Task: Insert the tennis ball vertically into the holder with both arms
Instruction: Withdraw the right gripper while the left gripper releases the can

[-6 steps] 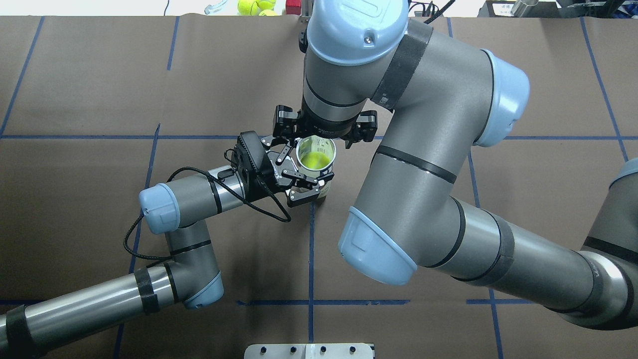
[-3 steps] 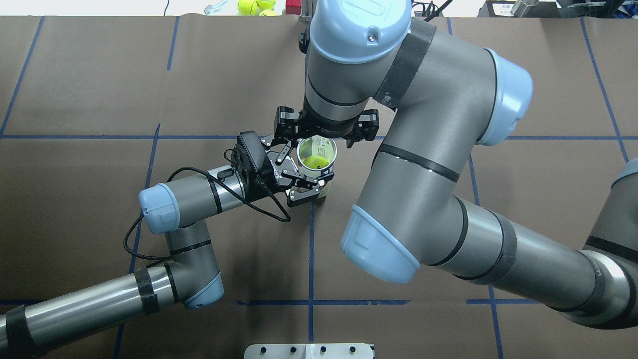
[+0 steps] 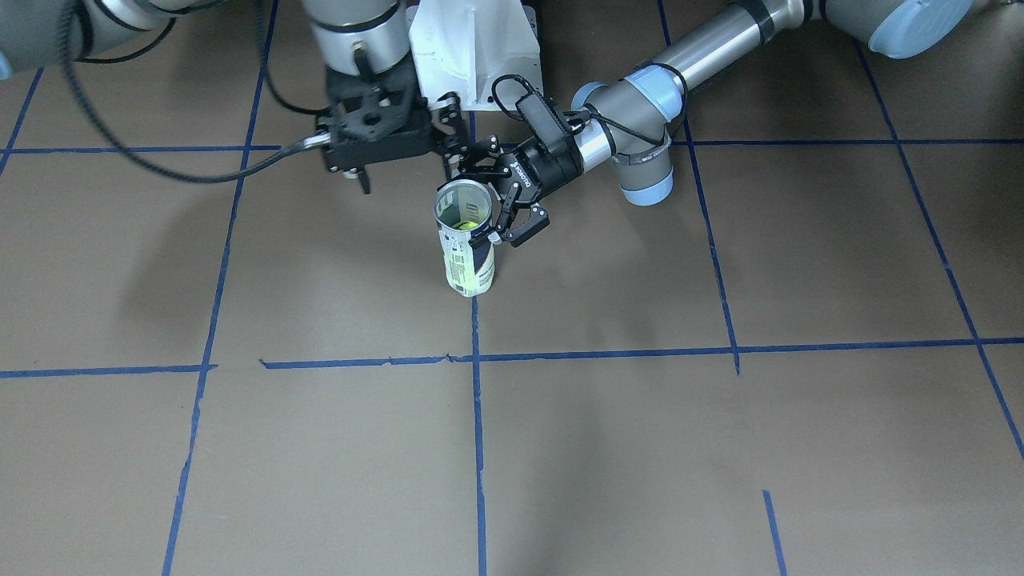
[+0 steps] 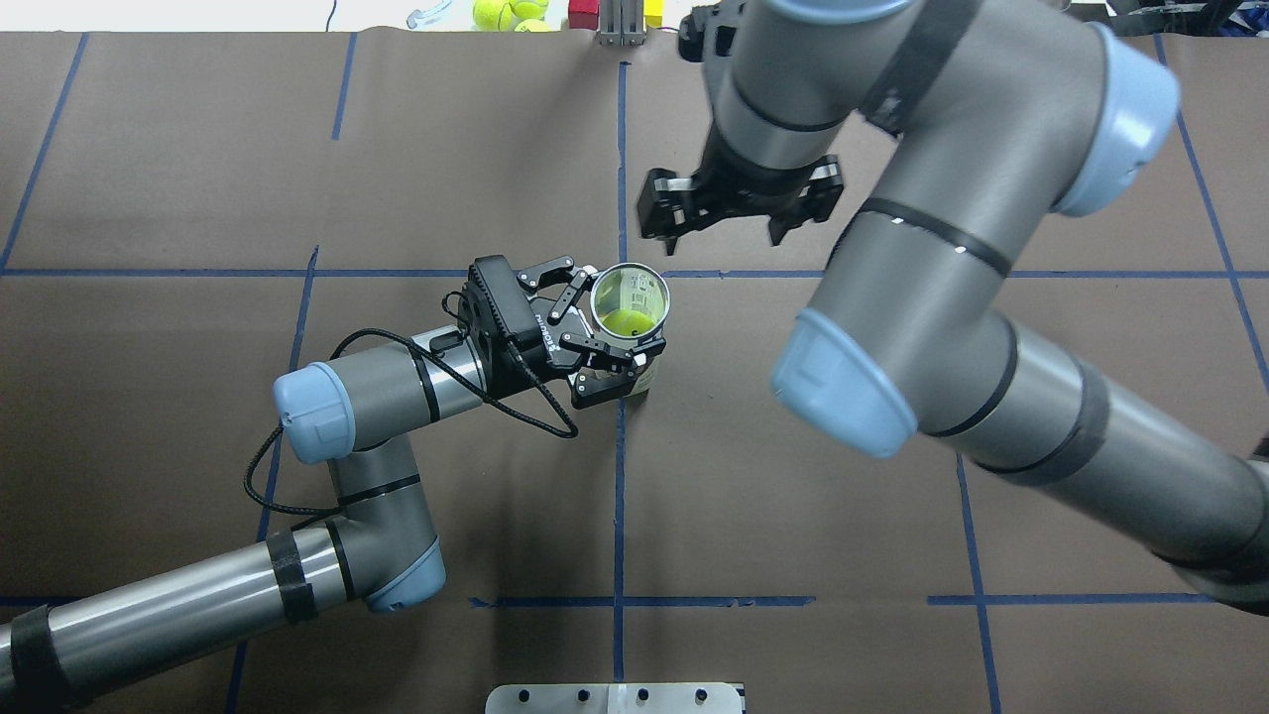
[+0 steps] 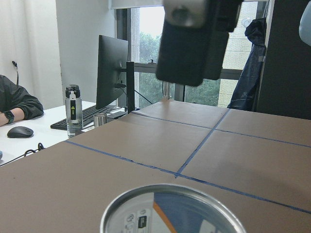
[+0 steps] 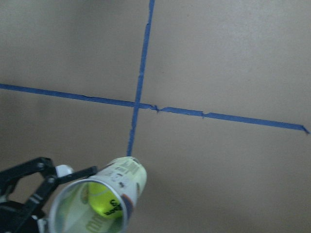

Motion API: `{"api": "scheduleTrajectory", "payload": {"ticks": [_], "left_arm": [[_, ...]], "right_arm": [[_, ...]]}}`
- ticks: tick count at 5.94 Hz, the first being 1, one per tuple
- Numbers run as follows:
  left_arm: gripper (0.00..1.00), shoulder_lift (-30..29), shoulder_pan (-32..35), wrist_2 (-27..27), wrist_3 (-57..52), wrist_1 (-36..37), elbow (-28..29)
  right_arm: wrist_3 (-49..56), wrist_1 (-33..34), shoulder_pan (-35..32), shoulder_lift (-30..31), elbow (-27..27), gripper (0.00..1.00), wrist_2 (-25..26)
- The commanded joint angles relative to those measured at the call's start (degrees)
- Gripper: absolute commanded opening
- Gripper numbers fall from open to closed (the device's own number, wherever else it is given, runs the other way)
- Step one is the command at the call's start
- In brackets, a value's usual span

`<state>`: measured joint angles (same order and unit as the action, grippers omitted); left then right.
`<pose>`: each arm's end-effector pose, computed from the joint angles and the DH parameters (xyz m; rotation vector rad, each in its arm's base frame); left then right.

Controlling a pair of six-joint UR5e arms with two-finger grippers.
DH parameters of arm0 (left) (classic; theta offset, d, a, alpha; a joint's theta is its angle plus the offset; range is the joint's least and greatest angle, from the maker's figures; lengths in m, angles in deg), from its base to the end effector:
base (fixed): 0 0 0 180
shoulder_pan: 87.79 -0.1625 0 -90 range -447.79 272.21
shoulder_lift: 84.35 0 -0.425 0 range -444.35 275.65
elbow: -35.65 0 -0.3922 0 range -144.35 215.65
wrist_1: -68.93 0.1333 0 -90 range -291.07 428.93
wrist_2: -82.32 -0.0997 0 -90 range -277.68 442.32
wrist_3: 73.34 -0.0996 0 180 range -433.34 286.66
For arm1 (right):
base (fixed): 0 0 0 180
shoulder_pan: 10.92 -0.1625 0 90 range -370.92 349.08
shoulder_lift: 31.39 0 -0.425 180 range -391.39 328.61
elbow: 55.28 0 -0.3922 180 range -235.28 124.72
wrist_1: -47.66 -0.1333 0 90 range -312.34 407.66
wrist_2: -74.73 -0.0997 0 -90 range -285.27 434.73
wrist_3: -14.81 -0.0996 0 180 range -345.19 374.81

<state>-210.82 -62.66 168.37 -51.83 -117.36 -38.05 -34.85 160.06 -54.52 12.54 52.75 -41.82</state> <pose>0.5428 -0.4094 0.2355 1.5283 1.3745 0.4043 -0.3813 -0.4857 0.1047 0.1486 -0.8267 -0.1151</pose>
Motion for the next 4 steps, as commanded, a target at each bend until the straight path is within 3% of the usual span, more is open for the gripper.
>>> {"api": "scheduleTrajectory", "payload": {"ticks": [1, 4], "left_arm": [[0.91, 0.0, 0.3, 0.0, 0.9, 0.0, -1.3], [0.91, 0.2, 1.2, -0.4, 1.2, 0.6, -6.8]], "right_arm": [[10.9, -0.3, -4.4, 6.0, 1.0, 1.0, -1.0], [24.0, -1.7, -9.2, 13.7, 1.7, 1.0, -0.8]]}}
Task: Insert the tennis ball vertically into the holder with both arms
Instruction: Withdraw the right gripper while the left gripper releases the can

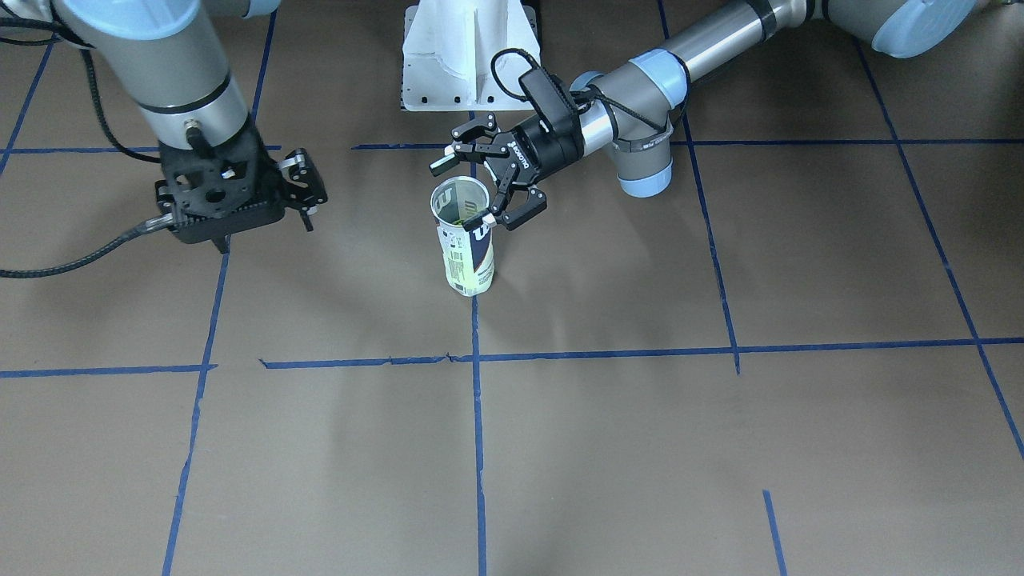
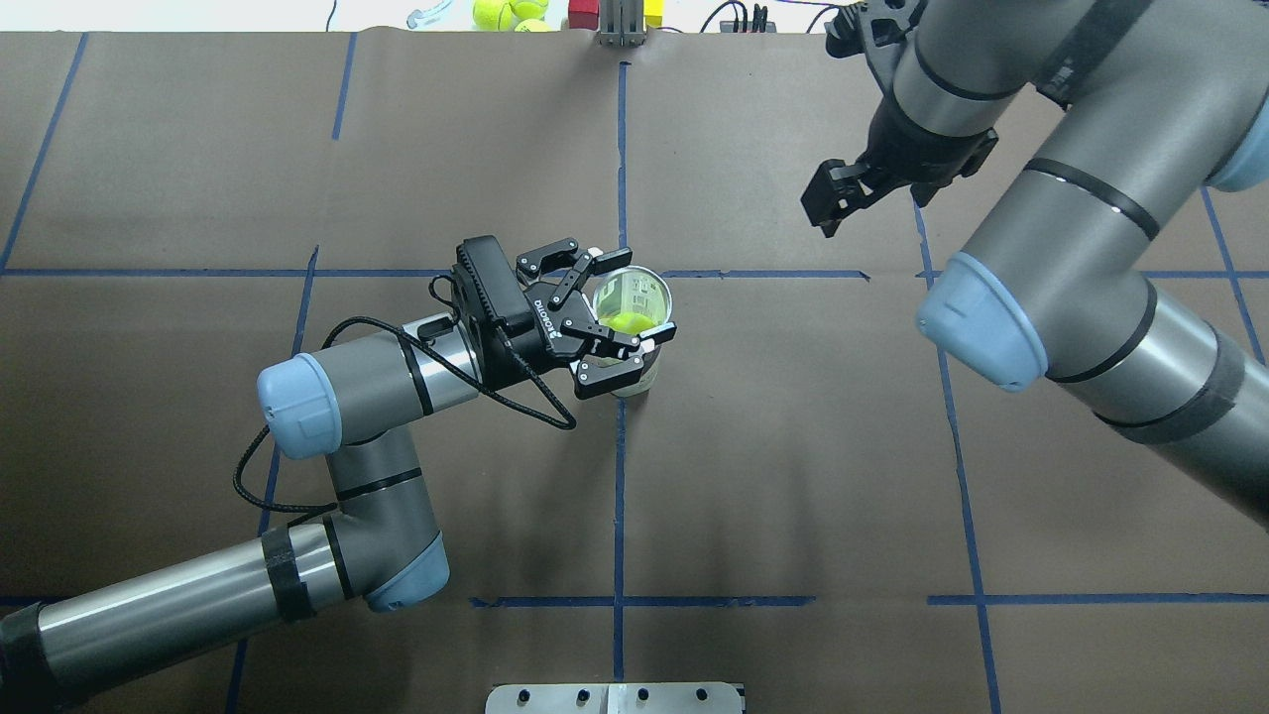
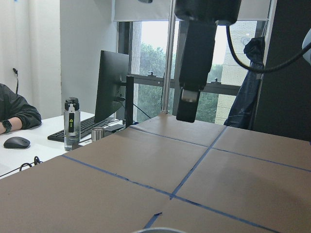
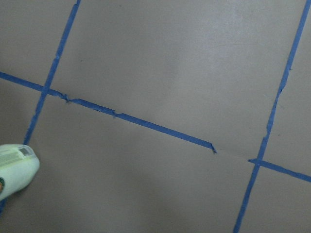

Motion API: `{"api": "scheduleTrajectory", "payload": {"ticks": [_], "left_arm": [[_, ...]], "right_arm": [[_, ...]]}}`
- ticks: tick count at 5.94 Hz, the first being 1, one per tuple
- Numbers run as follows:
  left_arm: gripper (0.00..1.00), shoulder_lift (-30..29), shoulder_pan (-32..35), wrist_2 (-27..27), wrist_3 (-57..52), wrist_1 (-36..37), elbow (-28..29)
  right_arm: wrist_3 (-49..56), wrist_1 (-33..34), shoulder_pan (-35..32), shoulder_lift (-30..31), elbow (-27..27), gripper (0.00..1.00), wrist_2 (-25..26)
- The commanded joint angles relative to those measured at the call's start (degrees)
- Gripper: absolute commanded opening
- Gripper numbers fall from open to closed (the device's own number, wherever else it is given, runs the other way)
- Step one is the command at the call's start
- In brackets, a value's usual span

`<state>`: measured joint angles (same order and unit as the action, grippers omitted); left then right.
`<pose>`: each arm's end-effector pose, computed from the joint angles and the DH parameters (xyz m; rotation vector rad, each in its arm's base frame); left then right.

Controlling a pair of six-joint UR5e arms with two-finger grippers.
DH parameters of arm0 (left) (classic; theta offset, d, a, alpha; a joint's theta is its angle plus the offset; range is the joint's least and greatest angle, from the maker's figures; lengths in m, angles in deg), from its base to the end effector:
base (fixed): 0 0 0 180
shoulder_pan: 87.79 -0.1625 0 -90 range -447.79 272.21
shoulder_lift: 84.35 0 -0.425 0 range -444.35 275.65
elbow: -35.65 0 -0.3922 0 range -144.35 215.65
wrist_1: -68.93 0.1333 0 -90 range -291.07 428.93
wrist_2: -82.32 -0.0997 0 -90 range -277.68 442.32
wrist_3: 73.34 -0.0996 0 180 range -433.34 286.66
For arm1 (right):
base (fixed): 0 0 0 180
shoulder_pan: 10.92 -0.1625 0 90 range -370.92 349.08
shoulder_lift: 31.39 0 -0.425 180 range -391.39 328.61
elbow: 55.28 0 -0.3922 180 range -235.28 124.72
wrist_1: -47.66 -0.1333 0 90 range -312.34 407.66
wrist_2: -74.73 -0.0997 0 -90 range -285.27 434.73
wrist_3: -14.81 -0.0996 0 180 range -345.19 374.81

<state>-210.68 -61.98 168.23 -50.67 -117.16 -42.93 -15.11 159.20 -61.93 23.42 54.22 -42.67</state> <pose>0.5162 -0.4056 0.2031 1.5767 1.4333 0.3561 -0.3117 -0.5241 0.2093 0.2055 -0.7062 -0.2894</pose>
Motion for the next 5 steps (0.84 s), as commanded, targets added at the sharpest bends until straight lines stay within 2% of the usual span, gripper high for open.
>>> {"api": "scheduleTrajectory", "payload": {"ticks": [1, 3, 5], "left_arm": [[0.91, -0.1, 2.7, -0.3, 0.2, 2.1, -2.8], [0.91, 0.2, 8.3, -0.1, 0.5, 11.1, -5.9], [0.91, 0.6, 9.9, 0.0, 0.4, 26.2, -9.7]], "right_arm": [[8.8, -3.0, -4.5, 6.1, 0.2, 1.0, -0.6], [21.5, -5.0, -12.5, 13.2, 0.1, 1.0, -4.4], [34.9, -5.0, -21.4, 19.6, -0.2, 1.0, -8.4]]}}
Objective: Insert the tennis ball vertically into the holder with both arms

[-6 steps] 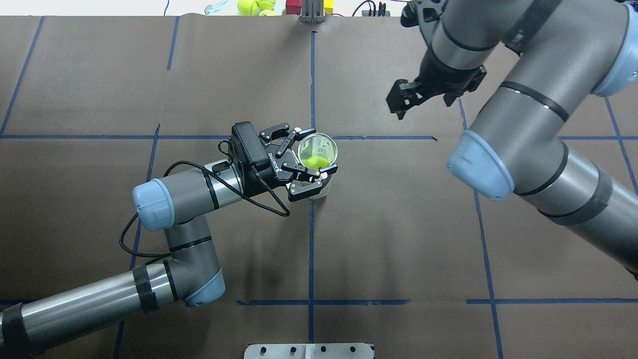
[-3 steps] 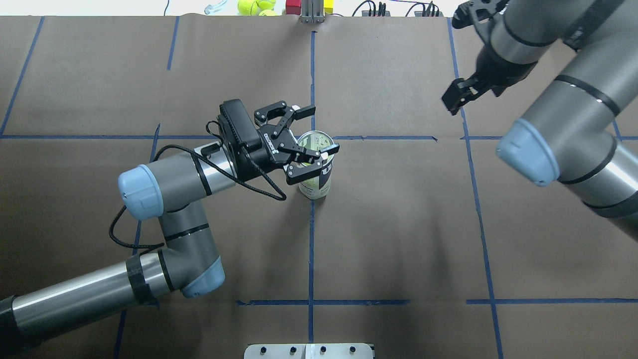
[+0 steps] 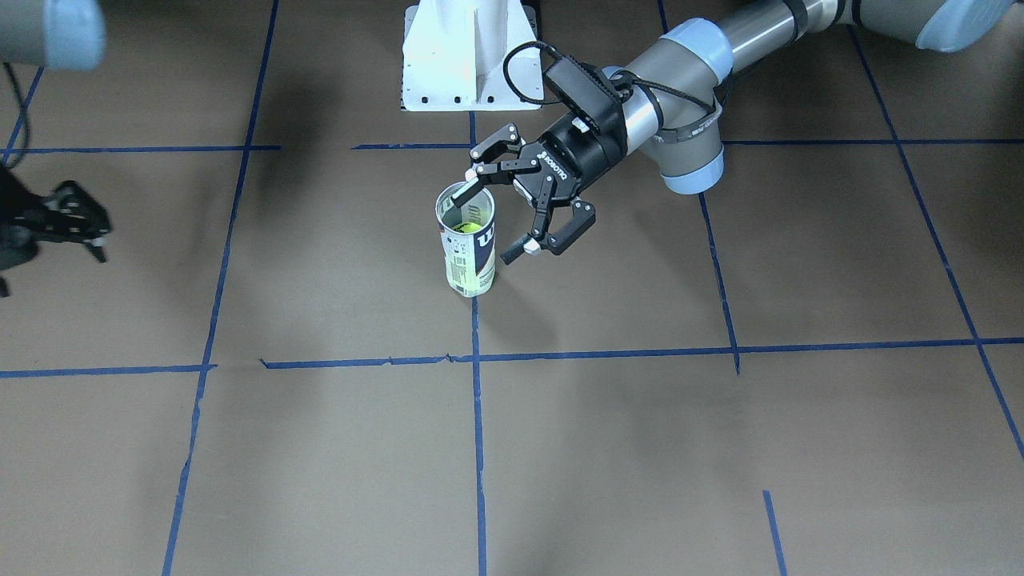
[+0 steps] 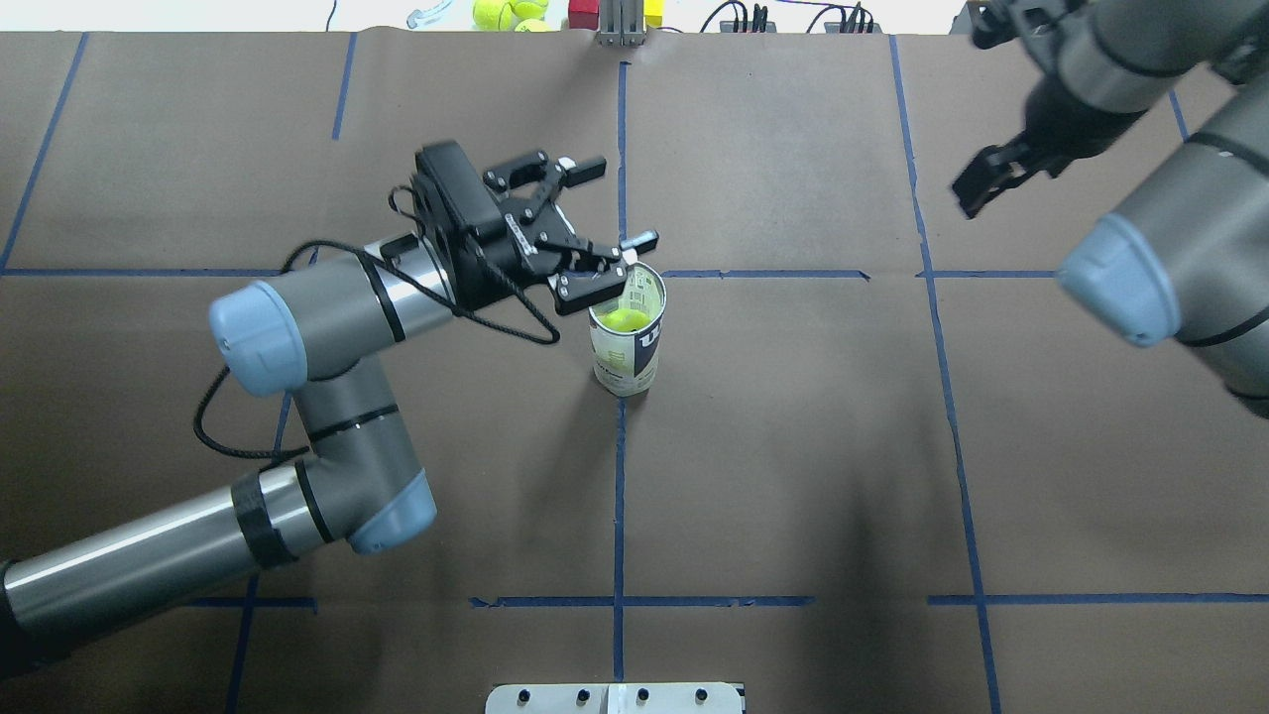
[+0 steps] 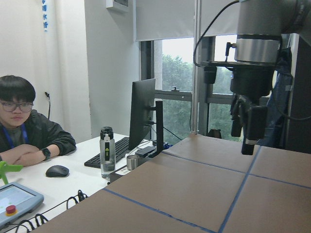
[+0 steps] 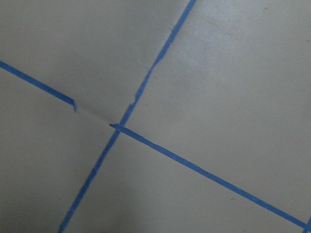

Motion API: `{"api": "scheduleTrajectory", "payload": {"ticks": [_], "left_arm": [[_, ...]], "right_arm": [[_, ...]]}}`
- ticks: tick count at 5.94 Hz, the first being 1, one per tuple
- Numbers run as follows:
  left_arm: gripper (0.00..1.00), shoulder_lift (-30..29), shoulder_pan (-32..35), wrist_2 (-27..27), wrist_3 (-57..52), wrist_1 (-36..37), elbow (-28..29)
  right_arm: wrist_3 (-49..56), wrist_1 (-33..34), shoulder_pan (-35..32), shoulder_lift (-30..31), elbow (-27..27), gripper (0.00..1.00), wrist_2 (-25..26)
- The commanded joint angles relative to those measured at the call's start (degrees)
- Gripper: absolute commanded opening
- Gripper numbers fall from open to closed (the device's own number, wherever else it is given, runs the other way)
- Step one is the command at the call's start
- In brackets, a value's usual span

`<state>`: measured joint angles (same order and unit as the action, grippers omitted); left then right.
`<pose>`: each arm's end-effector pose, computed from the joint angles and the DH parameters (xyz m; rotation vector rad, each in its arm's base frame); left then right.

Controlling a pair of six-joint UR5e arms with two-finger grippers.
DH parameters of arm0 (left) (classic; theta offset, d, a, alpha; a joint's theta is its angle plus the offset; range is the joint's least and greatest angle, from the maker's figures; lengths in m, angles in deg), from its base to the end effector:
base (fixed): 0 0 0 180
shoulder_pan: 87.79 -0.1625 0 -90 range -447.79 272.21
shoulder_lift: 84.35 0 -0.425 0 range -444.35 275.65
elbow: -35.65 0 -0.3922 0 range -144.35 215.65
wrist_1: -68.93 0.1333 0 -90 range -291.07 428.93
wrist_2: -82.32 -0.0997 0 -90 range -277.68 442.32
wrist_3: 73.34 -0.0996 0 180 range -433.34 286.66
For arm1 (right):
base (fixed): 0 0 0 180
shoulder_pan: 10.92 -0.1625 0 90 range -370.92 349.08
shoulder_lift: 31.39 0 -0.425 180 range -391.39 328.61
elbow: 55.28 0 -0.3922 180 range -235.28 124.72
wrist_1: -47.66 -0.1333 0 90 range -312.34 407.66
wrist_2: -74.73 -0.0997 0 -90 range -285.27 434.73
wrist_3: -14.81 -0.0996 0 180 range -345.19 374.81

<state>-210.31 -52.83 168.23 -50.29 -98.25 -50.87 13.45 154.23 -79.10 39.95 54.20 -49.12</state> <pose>0.4444 -0.4820 0.1686 1.5251 1.1747 0.3076 -0.1387 -0.5558 0.3632 0.2427 -0.6507 -0.4539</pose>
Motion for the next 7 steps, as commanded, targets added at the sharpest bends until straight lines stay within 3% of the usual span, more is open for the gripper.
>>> {"api": "scheduleTrajectory", "payload": {"ticks": [1, 4, 5, 6, 7], "left_arm": [[0.91, 1.8, 2.5, 0.2, -0.1, 15.5, -4.7], [0.95, 3.7, 14.0, 12.7, -3.6, 45.3, -9.0], [1.0, 4.6, 18.8, 17.2, -12.5, 49.7, -8.9], [1.0, 9.0, 21.6, 17.2, -13.7, 52.5, -9.0], [1.0, 13.2, 26.2, 18.4, -16.3, 54.3, -8.4]], "right_arm": [[10.0, -0.4, -6.6, 5.2, -0.3, 1.0, -2.2], [24.2, -0.4, -15.3, 11.7, -1.7, 1.0, -4.9], [27.9, -0.4, -17.4, 13.2, -2.6, 1.0, -5.0], [30.3, -2.2, -19.2, 15.2, -3.9, 1.0, -7.3], [30.4, -9.6, -20.3, 18.7, -6.8, 1.0, -9.0]]}}
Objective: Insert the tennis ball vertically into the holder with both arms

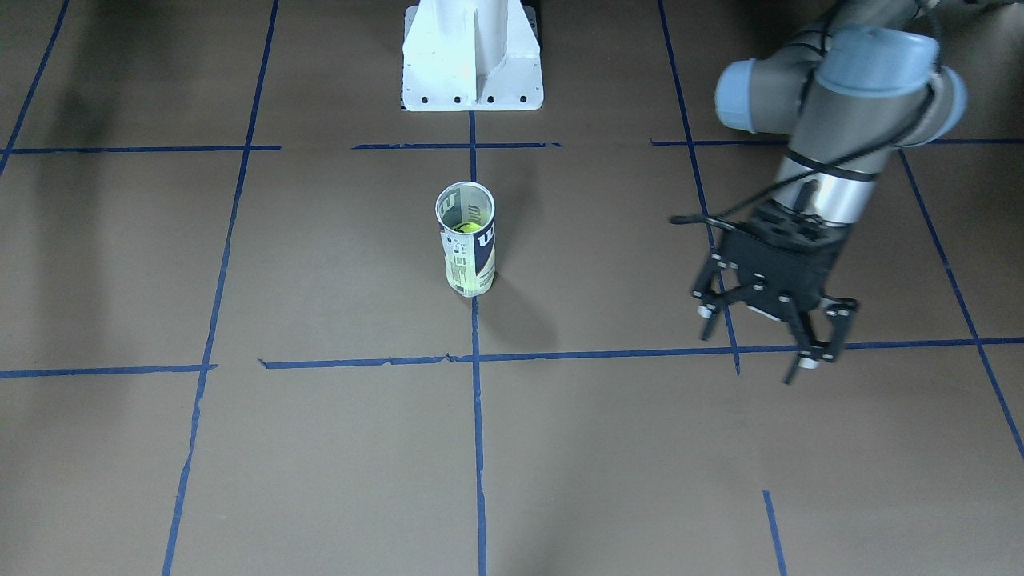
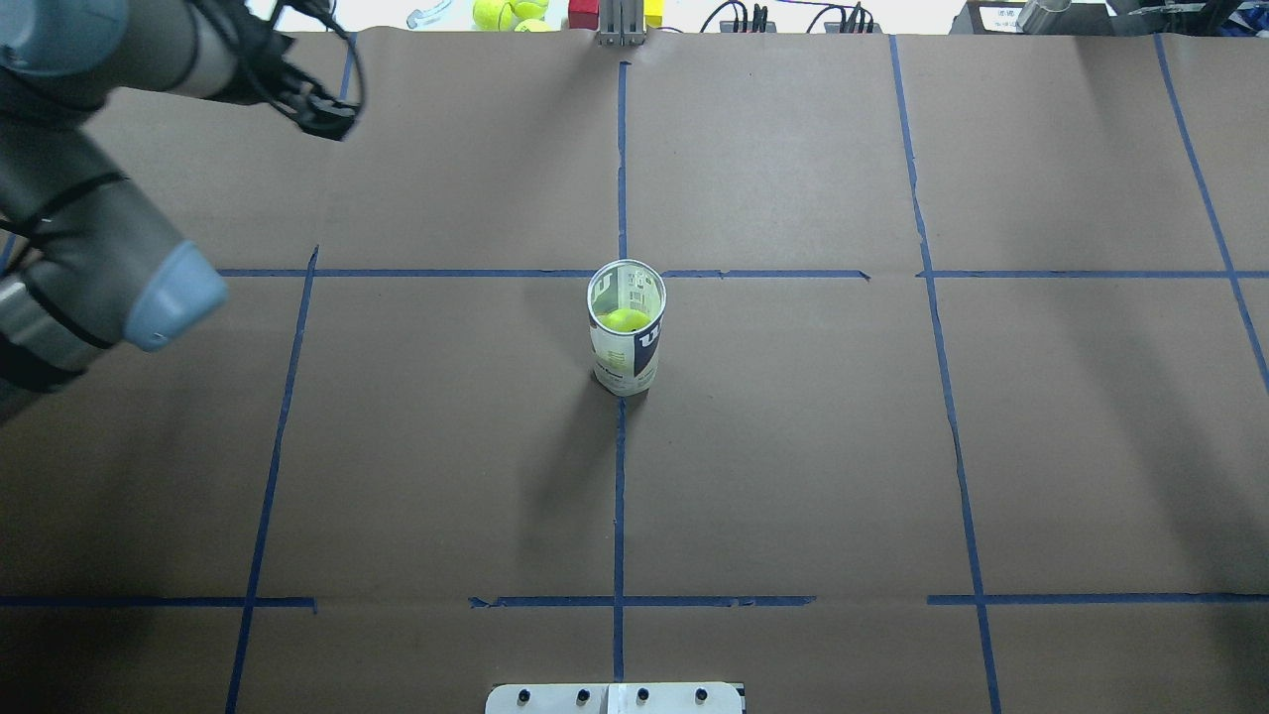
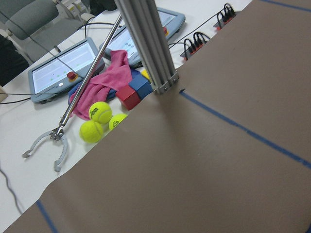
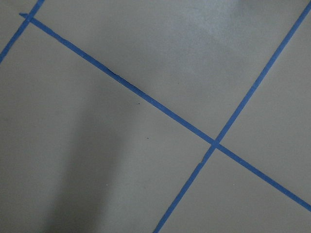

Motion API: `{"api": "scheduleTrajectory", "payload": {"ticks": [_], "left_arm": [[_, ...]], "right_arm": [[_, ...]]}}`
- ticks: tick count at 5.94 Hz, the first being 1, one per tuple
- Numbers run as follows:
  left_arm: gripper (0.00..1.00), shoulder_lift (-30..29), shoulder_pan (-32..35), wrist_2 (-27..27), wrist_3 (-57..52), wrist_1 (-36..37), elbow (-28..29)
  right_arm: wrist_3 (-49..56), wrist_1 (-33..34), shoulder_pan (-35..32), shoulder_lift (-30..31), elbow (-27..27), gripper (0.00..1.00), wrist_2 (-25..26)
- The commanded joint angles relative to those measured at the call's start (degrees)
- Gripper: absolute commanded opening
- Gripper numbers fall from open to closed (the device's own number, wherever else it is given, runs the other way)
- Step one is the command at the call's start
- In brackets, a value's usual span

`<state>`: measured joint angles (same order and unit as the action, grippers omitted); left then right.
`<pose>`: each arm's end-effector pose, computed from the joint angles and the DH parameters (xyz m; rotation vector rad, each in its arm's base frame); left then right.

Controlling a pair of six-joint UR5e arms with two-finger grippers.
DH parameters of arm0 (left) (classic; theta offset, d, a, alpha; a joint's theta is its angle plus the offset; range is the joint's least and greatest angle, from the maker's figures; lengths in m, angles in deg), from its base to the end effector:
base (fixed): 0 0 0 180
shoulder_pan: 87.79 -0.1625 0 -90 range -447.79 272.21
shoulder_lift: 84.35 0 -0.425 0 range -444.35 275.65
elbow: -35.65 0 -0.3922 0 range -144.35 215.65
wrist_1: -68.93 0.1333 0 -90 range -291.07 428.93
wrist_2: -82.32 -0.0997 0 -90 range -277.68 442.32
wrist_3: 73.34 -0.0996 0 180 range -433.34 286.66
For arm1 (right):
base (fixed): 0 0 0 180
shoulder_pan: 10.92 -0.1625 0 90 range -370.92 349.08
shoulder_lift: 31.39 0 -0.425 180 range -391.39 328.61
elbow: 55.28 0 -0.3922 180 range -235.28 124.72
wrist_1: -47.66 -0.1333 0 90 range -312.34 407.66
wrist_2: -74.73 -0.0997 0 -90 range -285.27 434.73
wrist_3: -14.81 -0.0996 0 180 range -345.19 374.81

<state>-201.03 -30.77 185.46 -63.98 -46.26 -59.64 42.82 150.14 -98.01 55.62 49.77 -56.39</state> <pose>0.2660 -0.6131 0.3034 0.8593 0.5603 0.4902 0.0422 -0.5044 0.5305 0.2497 -0.6889 -0.5505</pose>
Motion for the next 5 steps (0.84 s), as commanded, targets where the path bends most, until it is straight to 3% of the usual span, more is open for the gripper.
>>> {"api": "scheduleTrajectory", "payload": {"ticks": [1, 2, 4, 5], "left_arm": [[1.0, 4.7, 6.7, 5.7, -5.9, 12.5, 0.9], [1.0, 7.8, 10.6, 11.8, -6.2, 19.0, 0.8], [1.0, 16.5, 20.3, 24.1, -6.0, 20.1, 4.6], [1.0, 21.2, 24.2, 27.4, -6.1, 20.7, 6.3]], "right_arm": [[0.5, -7.9, -2.2, 3.9, -6.1, 1.0, -2.8], [-2.9, -7.9, -2.3, 5.1, -8.3, 1.0, -2.9], [-4.9, -7.9, -2.3, 5.5, -10.0, 1.0, -2.8], [-4.9, -8.7, -2.3, 5.5, -11.3, 1.0, -2.9]]}}
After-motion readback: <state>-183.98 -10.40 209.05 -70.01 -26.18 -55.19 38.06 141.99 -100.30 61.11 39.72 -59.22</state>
